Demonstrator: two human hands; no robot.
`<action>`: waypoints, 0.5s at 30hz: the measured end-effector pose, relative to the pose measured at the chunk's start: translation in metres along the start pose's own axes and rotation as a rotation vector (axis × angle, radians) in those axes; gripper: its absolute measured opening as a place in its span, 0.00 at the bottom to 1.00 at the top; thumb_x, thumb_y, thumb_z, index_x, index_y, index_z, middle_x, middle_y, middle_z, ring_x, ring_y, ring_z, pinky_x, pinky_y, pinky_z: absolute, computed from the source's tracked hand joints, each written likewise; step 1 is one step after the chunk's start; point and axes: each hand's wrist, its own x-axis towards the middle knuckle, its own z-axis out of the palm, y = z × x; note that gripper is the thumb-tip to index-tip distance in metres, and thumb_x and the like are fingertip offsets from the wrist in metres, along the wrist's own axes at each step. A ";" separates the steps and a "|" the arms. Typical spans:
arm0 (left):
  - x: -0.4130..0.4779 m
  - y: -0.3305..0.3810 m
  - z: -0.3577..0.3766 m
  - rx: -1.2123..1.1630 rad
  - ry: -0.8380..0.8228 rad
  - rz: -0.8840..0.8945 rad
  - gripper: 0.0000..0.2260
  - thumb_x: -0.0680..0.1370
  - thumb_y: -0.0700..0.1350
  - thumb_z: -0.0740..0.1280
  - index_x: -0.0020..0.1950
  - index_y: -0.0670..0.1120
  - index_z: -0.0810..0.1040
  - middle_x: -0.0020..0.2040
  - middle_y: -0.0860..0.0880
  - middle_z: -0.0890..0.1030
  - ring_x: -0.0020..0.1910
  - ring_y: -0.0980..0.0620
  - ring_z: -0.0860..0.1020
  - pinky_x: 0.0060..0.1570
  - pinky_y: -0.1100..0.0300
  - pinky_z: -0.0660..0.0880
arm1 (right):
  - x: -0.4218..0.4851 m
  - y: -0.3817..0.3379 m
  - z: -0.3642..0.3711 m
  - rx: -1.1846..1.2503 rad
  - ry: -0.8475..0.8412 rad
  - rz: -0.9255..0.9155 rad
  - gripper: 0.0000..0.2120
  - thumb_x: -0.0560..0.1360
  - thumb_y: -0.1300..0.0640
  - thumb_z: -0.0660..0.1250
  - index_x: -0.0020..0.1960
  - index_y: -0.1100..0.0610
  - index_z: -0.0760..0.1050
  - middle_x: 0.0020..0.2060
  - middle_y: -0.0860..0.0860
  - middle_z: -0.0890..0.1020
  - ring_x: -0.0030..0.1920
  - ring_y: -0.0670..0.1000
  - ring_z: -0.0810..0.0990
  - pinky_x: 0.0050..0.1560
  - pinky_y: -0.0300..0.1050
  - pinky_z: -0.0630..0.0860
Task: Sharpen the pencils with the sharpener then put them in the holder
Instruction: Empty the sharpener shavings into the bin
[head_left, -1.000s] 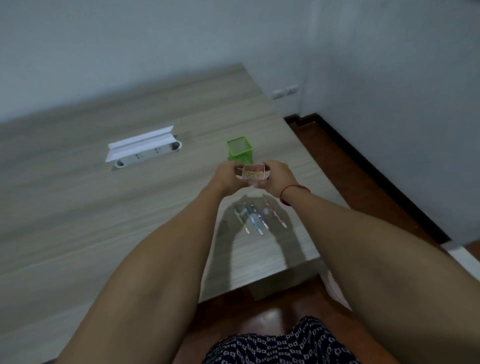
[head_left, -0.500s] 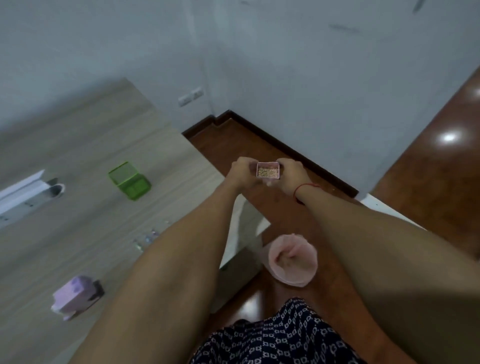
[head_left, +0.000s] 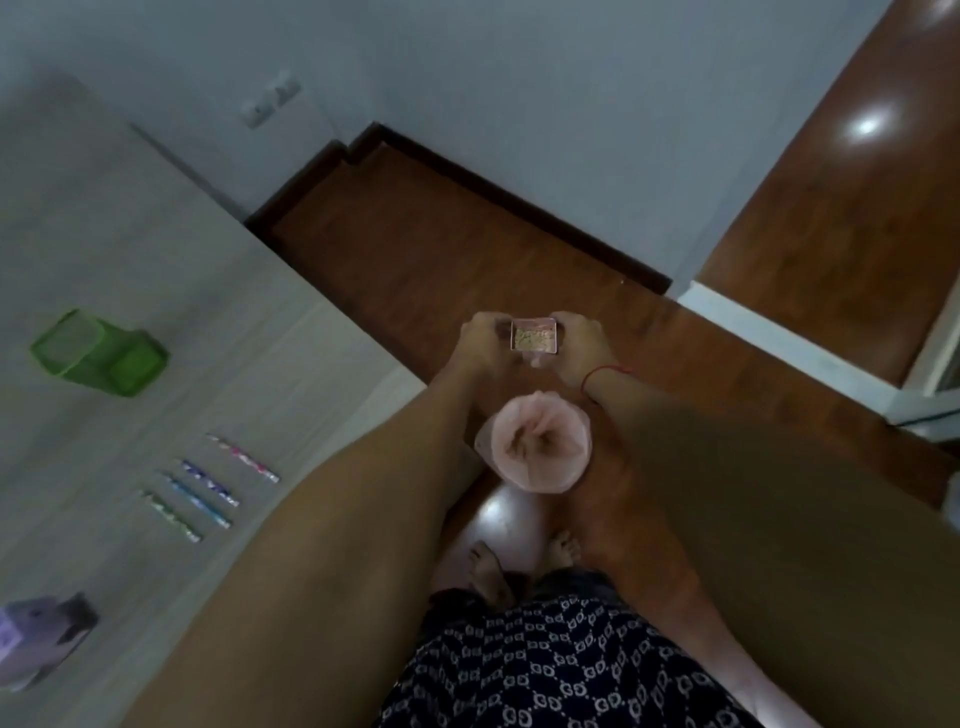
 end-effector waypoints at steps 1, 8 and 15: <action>0.003 -0.008 0.011 -0.017 -0.016 -0.014 0.15 0.68 0.40 0.76 0.54 0.42 0.80 0.51 0.44 0.84 0.50 0.51 0.82 0.56 0.54 0.79 | 0.000 0.011 0.006 0.010 -0.005 0.016 0.19 0.65 0.58 0.79 0.54 0.59 0.79 0.50 0.56 0.84 0.51 0.55 0.82 0.48 0.38 0.73; 0.064 -0.096 0.094 0.013 -0.086 -0.068 0.20 0.62 0.47 0.76 0.52 0.42 0.82 0.48 0.44 0.85 0.49 0.49 0.83 0.54 0.52 0.80 | 0.033 0.107 0.082 -0.009 -0.005 0.106 0.14 0.67 0.57 0.75 0.51 0.59 0.80 0.48 0.57 0.85 0.49 0.58 0.82 0.49 0.44 0.75; 0.110 -0.206 0.179 0.090 -0.197 -0.167 0.15 0.75 0.39 0.68 0.61 0.41 0.78 0.55 0.47 0.81 0.53 0.49 0.79 0.48 0.67 0.72 | 0.072 0.218 0.194 0.079 -0.117 0.205 0.17 0.74 0.58 0.69 0.62 0.56 0.76 0.59 0.53 0.80 0.63 0.54 0.76 0.55 0.25 0.67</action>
